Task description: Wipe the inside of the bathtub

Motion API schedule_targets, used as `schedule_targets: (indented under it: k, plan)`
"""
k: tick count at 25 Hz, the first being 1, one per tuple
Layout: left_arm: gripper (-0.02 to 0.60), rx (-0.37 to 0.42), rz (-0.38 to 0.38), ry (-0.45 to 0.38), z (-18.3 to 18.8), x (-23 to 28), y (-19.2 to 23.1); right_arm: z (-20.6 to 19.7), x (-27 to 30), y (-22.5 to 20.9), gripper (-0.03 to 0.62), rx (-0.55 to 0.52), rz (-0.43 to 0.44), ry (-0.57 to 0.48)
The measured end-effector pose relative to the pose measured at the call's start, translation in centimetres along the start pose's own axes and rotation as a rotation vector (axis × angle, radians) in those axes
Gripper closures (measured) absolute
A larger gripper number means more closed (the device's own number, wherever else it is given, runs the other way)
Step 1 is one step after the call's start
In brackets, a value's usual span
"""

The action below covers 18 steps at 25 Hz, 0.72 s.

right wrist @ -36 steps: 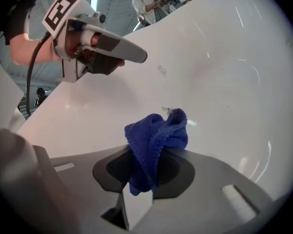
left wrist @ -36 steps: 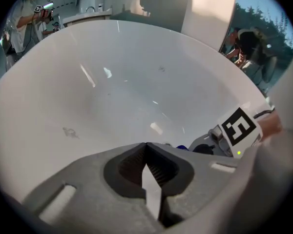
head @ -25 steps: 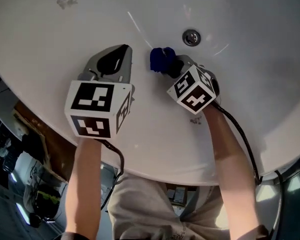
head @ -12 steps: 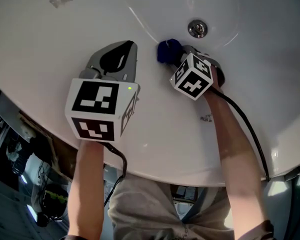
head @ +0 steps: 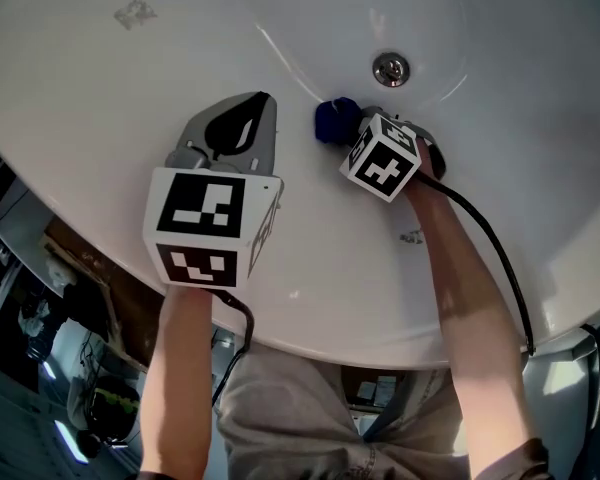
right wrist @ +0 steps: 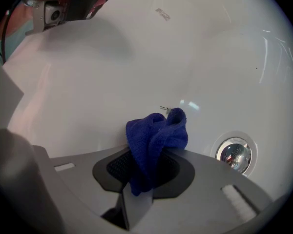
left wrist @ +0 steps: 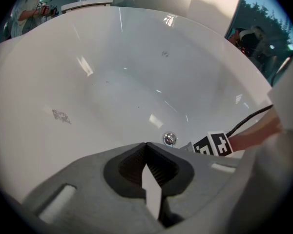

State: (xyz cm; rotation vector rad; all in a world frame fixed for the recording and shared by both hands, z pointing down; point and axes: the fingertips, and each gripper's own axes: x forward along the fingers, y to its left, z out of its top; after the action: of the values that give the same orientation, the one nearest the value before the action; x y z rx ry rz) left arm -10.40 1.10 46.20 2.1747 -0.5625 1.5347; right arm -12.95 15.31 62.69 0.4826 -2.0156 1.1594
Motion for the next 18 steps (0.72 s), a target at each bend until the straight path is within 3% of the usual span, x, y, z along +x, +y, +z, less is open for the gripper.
schedule_targets:
  k: [10, 15, 18]
  plan:
    - [0.578, 0.003, -0.001, -0.010, 0.7, -1.7, 0.3, 0.6, -1.3, 2.7, 0.502, -0.025, 0.020, 0.021]
    - [0.577, -0.056, -0.015, -0.012, 0.6, -2.5, 0.5, 1.2, -2.1, 4.4, 0.503, -0.003, 0.042, 0.008]
    - [0.577, -0.051, -0.015, -0.013, 0.4, -3.1, 0.6, 1.6, -2.7, 5.4, 0.503, -0.003, 0.054, -0.005]
